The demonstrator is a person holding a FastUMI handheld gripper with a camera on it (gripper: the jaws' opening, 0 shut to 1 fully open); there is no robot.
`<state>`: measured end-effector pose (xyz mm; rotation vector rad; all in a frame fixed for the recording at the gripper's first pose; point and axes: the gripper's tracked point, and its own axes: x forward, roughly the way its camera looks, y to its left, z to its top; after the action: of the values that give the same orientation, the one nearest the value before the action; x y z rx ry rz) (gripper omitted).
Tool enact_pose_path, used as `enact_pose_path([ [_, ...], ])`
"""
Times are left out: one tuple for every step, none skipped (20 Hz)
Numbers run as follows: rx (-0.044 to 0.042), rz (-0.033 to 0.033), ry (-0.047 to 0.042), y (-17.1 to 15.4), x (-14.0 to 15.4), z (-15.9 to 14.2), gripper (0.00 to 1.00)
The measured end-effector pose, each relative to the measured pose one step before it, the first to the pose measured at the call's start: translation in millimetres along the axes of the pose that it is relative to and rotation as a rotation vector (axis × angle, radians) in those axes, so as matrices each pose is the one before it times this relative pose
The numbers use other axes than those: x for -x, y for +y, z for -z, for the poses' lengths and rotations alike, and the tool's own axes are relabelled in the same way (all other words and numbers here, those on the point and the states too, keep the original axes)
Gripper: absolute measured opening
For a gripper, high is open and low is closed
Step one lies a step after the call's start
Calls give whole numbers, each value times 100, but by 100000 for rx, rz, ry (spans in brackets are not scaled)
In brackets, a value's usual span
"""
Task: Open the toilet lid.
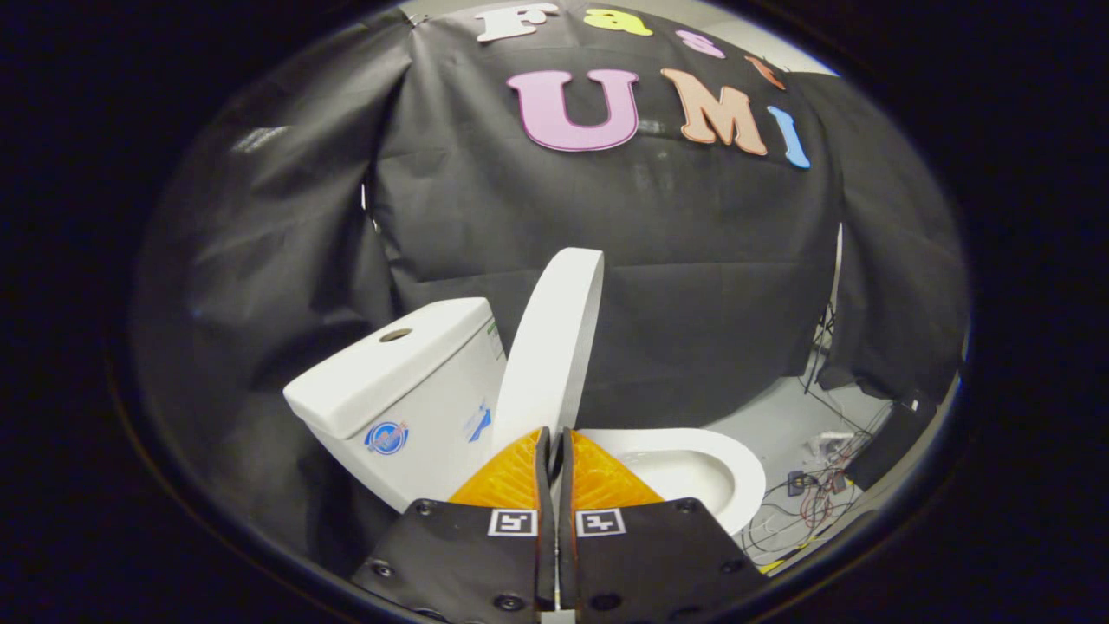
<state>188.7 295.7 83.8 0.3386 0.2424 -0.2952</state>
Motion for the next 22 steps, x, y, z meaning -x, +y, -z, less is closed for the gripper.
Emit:
enact_pose_path([
  [310, -367, -613, 337, -38, -203, 2],
  [386, -204, -554, 416, -62, 37, 2],
  [941, -7, -393, 384, -16, -64, 2],
  [929, 167, -595, 333, 9, -112, 2],
  [596, 635, -640, 245, -48, -122, 2],
  [292, 603, -926, 245, 11, -138, 2],
  [591, 221, -552, 339, -71, -63, 2],
  [961, -36, -814, 454, -93, -59, 2],
  [1227, 557, -243, 347, -88, -65, 2],
  [761, 1477, -463, 207, 41, -53, 2],
  [994, 1333, -776, 346, 8, -159, 2],
  [1610, 639, -723, 609, 26, -35, 2],
  [1774, 172, -818, 625, -47, -133, 2],
  [3038, -245, -368, 625, 48, 33, 2],
  [4093, -34, -51, 477, 42, -39, 2],
  [2915, 403, -554, 423, -152, -70, 2],
  [789, 219, -485, 220, 40, -167, 2],
  [-1106, -210, -868, 432, -42, -125, 2],
  [-1151, -553, -1340, 533, -63, -190, 5],
  [317, -3275, -2291, 1038, -546, -119, 7],
  [3416, -986, -2450, 518, -343, 114, 10],
  [2855, -912, -2487, 585, 357, -617, 14],
])
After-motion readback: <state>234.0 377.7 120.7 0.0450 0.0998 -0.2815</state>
